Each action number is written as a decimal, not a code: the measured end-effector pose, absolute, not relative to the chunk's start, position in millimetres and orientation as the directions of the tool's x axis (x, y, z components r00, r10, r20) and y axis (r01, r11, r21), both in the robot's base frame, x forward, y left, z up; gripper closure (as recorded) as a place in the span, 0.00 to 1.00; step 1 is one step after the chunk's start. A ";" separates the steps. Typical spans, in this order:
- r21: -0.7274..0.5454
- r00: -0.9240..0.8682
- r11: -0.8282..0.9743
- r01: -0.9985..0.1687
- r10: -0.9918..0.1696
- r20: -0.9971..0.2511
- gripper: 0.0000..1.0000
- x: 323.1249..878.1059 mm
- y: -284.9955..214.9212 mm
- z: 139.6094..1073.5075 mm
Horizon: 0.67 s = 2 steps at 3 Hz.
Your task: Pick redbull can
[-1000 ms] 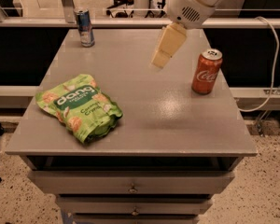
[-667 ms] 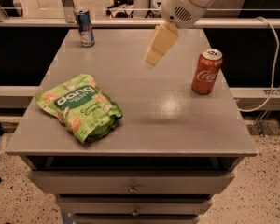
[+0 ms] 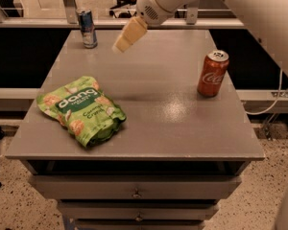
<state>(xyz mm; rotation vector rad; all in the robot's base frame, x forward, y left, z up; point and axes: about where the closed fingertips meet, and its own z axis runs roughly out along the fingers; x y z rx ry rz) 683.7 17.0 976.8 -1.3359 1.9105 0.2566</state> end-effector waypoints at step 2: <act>-0.169 -0.216 0.610 -0.774 -0.505 -0.836 0.00 775.4 68.8 973.6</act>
Offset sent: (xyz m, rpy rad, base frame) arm 0.1475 0.0732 0.0040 0.3874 -0.0661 -0.2741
